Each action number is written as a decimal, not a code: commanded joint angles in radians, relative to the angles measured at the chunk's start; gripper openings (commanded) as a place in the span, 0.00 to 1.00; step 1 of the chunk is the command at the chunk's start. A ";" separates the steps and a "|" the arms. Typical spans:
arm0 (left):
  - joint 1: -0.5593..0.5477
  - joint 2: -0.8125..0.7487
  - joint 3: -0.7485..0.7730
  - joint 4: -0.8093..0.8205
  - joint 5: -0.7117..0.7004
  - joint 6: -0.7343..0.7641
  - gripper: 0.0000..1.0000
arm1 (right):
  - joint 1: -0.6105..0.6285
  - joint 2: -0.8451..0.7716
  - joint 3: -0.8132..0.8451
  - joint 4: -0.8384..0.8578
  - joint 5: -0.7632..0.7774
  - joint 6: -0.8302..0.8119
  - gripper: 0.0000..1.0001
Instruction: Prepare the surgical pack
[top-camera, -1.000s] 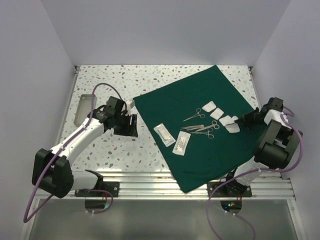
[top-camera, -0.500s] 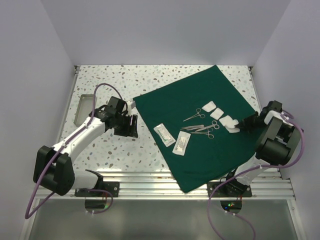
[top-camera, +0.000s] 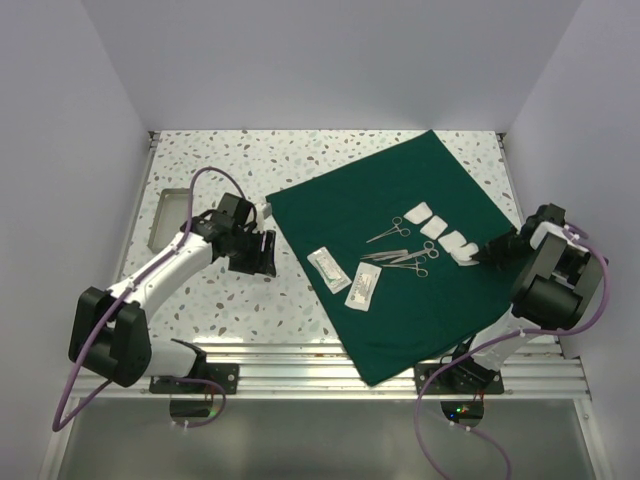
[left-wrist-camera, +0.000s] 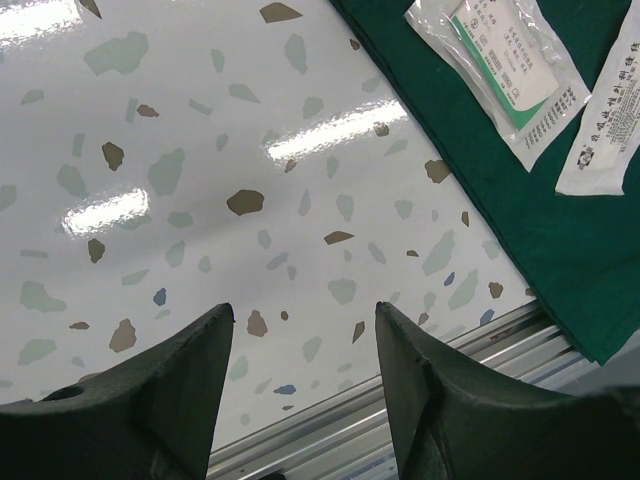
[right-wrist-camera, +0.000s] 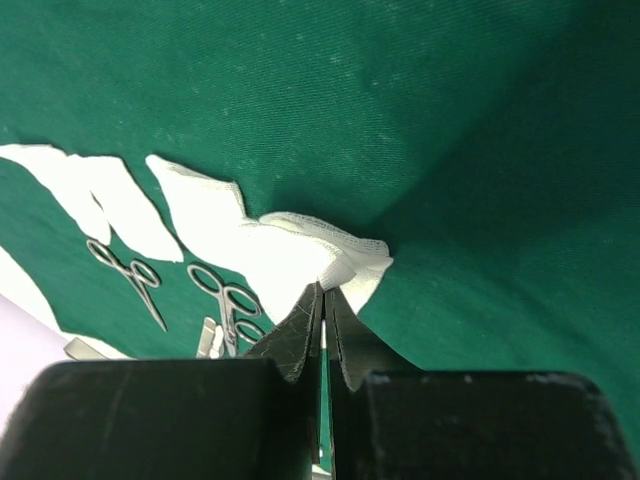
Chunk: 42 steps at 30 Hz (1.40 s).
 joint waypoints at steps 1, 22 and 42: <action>-0.005 0.007 0.023 0.036 0.008 0.015 0.63 | -0.009 -0.001 0.009 -0.024 0.018 -0.029 0.00; -0.005 0.025 0.023 0.049 0.036 0.009 0.62 | -0.009 -0.026 -0.037 -0.044 0.033 -0.080 0.39; -0.005 0.020 0.017 0.047 0.039 0.002 0.62 | -0.009 -0.062 -0.048 0.019 0.001 -0.029 0.35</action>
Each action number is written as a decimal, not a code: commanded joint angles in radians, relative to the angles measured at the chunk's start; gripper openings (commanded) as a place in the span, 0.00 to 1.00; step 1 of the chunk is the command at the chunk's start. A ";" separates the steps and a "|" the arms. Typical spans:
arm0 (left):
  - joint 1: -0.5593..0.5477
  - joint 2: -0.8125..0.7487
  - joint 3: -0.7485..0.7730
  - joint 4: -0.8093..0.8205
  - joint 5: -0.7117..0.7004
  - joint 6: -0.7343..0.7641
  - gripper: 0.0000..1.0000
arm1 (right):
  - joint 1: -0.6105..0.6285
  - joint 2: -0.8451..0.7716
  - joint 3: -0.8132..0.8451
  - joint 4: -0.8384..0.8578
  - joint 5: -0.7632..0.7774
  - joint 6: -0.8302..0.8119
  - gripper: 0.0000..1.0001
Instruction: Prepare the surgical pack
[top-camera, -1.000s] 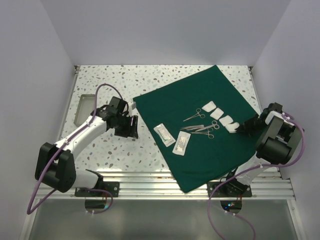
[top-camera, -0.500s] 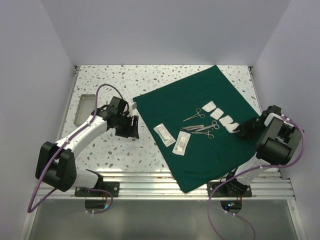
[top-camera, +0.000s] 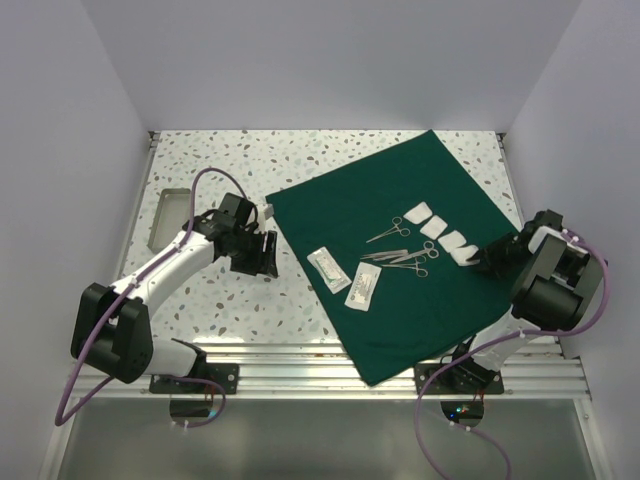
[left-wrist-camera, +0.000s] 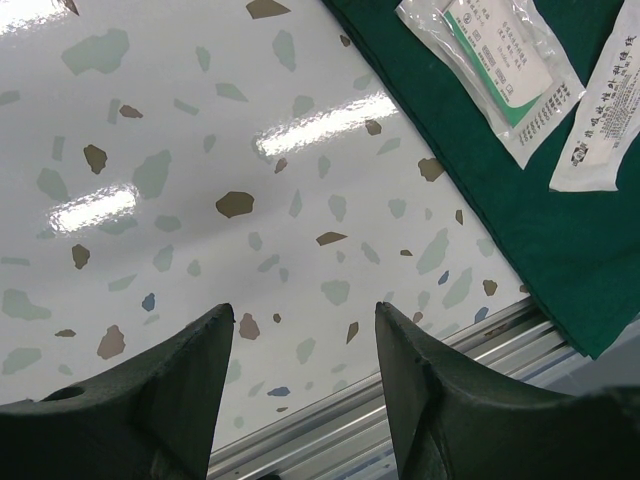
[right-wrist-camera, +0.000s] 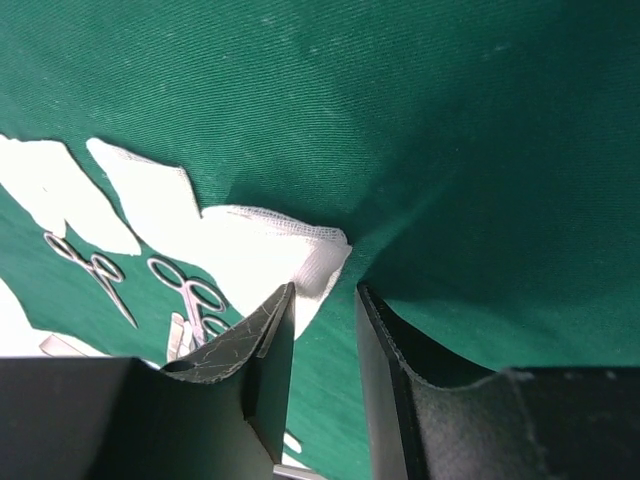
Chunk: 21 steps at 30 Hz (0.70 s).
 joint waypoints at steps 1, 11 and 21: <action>-0.005 -0.002 0.014 0.039 0.018 0.003 0.62 | -0.001 -0.058 0.000 0.007 -0.011 0.009 0.36; -0.005 -0.005 0.007 0.041 0.021 0.012 0.62 | 0.007 -0.104 -0.085 0.045 -0.047 0.064 0.39; -0.005 -0.011 0.004 0.036 0.020 0.018 0.62 | 0.024 -0.092 -0.132 0.154 -0.075 0.150 0.39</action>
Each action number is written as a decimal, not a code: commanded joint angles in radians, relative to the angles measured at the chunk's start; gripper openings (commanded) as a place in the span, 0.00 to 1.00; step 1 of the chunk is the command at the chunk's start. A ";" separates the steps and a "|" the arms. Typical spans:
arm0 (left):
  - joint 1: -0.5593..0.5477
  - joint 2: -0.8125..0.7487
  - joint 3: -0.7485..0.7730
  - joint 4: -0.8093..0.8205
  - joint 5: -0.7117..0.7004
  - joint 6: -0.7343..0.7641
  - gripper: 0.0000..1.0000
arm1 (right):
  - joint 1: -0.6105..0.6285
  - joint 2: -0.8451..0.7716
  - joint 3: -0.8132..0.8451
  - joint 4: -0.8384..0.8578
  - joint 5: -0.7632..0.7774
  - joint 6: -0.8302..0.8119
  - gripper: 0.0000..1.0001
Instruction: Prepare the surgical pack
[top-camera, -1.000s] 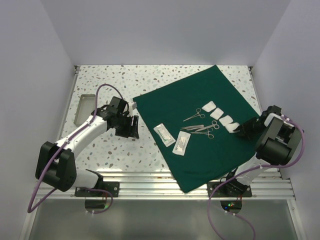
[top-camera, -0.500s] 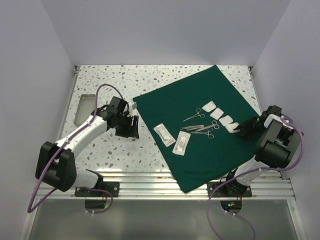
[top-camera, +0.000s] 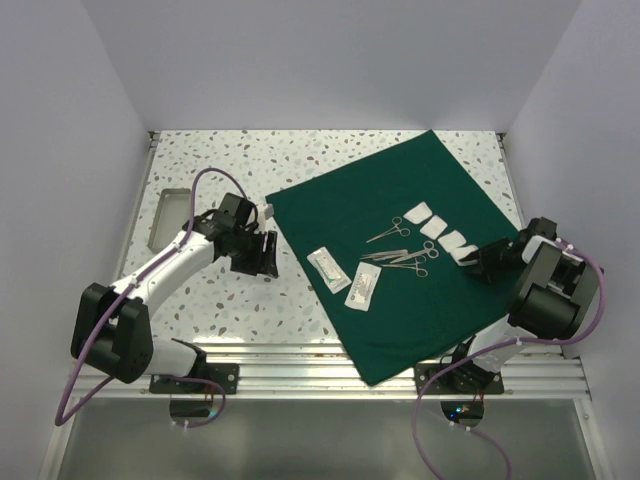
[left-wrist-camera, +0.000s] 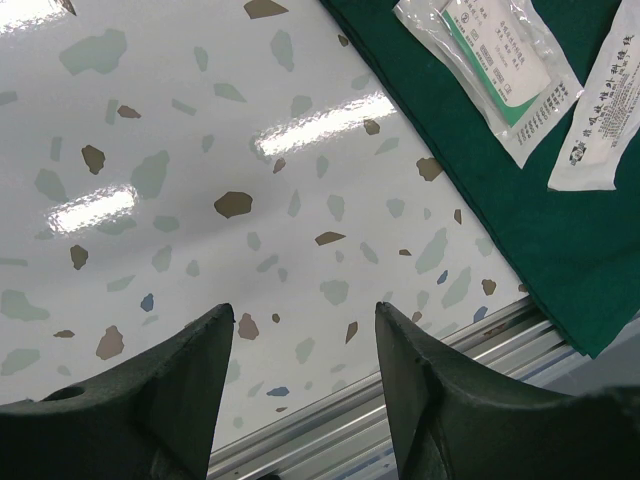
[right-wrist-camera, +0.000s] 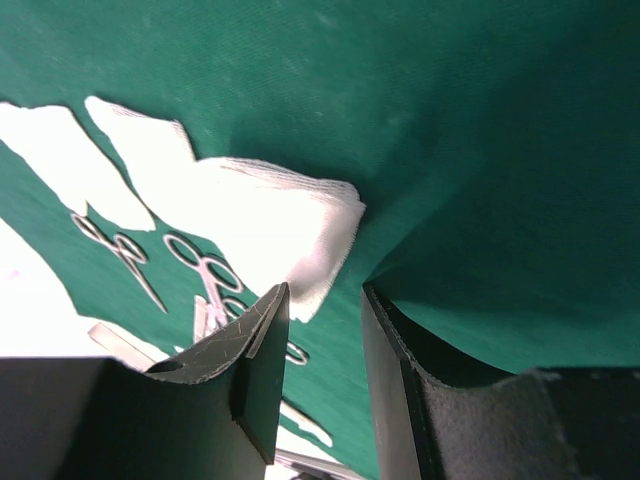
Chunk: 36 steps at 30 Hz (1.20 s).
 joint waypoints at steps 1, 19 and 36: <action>-0.005 -0.014 0.003 0.034 0.013 0.018 0.63 | 0.009 -0.018 -0.013 0.079 -0.013 0.045 0.39; -0.005 -0.025 -0.011 0.032 0.011 0.014 0.62 | 0.009 0.041 0.016 0.127 0.016 0.071 0.36; -0.005 -0.028 -0.014 0.040 0.020 0.012 0.62 | 0.009 0.025 0.061 0.032 0.045 0.034 0.00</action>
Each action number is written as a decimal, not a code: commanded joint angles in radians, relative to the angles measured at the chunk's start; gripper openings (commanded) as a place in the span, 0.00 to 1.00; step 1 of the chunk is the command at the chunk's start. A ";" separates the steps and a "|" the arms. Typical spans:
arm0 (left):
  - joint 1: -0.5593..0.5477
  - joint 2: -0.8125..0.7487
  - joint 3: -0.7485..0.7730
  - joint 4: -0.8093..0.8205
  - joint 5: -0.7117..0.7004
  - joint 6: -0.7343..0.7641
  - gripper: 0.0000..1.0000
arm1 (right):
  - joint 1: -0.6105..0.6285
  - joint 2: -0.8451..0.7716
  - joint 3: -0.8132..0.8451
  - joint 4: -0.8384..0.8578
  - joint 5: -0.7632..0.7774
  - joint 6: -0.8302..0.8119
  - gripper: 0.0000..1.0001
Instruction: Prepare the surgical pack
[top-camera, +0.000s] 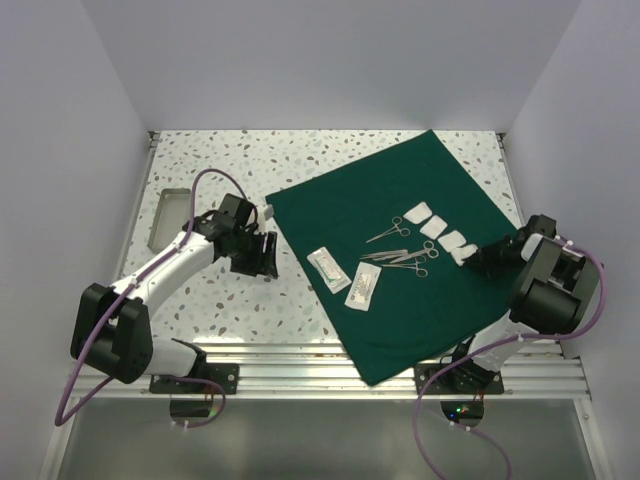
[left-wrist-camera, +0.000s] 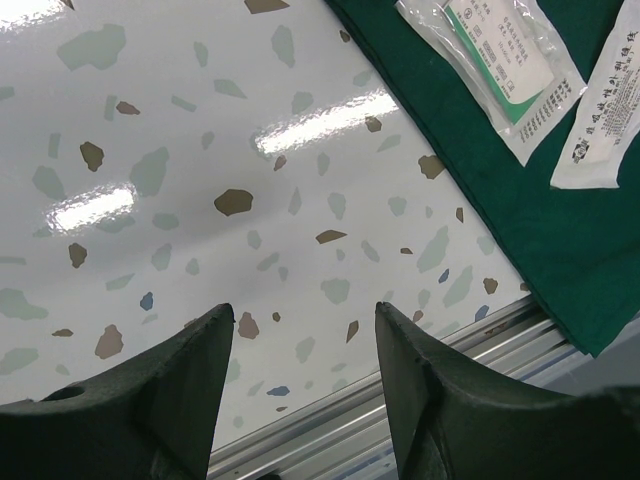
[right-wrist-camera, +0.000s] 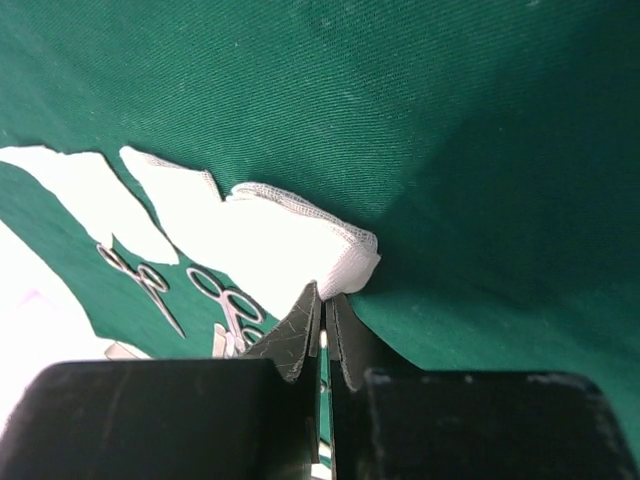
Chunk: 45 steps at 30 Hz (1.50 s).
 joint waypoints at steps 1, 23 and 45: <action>-0.005 -0.026 -0.008 0.041 0.020 0.012 0.63 | 0.002 -0.025 0.053 -0.055 0.034 -0.029 0.00; -0.005 -0.029 -0.007 0.045 0.030 0.015 0.62 | 0.146 0.007 0.307 -0.156 0.004 -0.026 0.00; -0.005 -0.028 -0.010 0.033 0.010 0.029 0.62 | 0.160 0.122 0.226 -0.095 -0.006 -0.120 0.00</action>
